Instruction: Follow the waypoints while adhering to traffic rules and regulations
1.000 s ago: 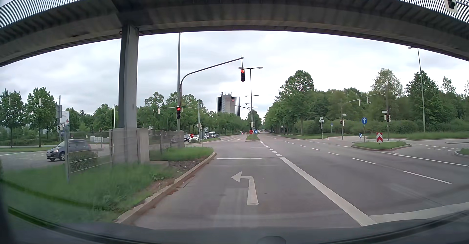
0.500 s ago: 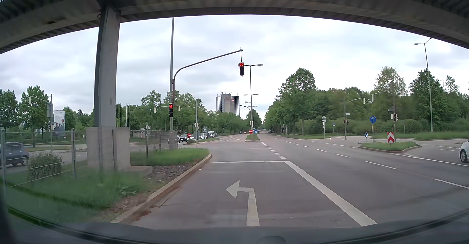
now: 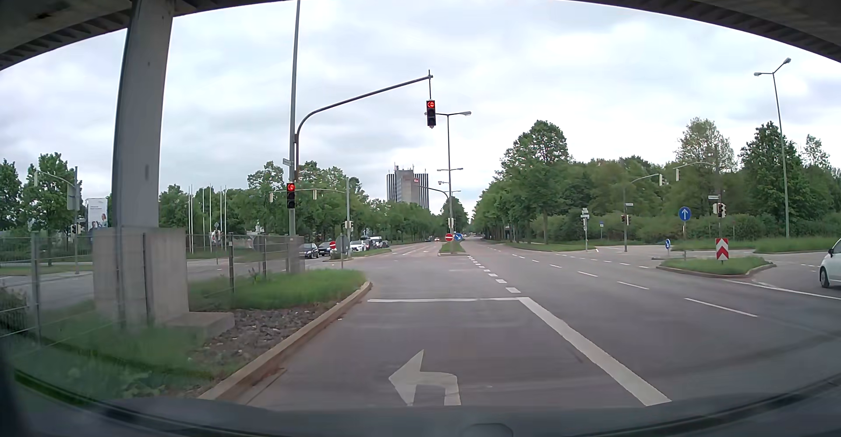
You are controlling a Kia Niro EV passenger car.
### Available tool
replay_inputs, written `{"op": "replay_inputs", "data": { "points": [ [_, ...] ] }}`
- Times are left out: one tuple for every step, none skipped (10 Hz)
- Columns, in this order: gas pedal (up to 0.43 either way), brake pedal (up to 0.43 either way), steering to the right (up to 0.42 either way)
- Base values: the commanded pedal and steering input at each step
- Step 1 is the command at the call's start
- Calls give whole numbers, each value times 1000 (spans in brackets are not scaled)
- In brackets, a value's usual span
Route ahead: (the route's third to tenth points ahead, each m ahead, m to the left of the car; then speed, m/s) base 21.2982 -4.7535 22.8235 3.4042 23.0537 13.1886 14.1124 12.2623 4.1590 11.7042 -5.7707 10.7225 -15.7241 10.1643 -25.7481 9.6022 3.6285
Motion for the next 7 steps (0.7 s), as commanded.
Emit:
{"op": "replay_inputs", "data": {
  "points": [
    [0,37,2],
    [0,49,2],
    [0,61,2],
    [0,73,2],
    [0,91,2],
    [0,104,2],
    [0,122,1]
  ]
}}
